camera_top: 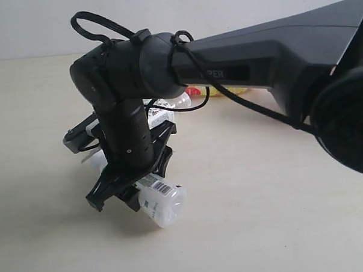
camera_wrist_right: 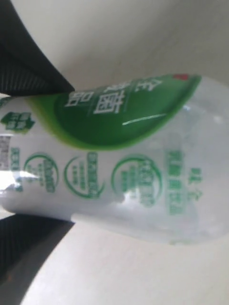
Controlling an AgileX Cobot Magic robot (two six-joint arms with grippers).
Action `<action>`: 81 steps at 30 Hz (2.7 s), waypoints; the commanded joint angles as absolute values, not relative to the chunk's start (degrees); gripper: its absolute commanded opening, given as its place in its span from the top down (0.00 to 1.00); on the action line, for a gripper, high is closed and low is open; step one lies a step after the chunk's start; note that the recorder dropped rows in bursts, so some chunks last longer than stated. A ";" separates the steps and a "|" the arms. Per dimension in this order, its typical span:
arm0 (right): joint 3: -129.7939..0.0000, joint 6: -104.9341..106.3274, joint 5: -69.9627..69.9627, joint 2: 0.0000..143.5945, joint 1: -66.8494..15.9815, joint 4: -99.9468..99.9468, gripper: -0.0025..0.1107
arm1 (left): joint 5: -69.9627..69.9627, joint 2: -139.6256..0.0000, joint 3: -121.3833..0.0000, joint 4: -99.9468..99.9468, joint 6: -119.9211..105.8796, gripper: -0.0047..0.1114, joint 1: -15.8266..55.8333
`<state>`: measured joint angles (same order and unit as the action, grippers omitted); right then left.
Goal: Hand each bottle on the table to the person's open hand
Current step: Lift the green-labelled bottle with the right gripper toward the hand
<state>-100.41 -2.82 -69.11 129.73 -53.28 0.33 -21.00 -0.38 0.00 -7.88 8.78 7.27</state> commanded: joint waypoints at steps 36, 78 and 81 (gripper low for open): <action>-93.76 1.48 -69.96 100.74 -10.70 0.90 0.98 | -20.60 0.00 0.00 -7.80 9.04 0.96 7.62; -86.09 -3.24 -59.34 113.16 -7.87 -3.81 0.98 | -20.60 0.00 0.00 -7.80 9.05 0.96 7.61; -86.09 -3.24 -59.44 114.61 -7.87 -3.70 0.98 | -20.60 0.00 0.00 -7.80 9.05 0.96 7.61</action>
<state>-86.22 -3.15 -60.04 114.38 -8.12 -3.31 -21.00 -0.38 0.00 -7.88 8.78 7.27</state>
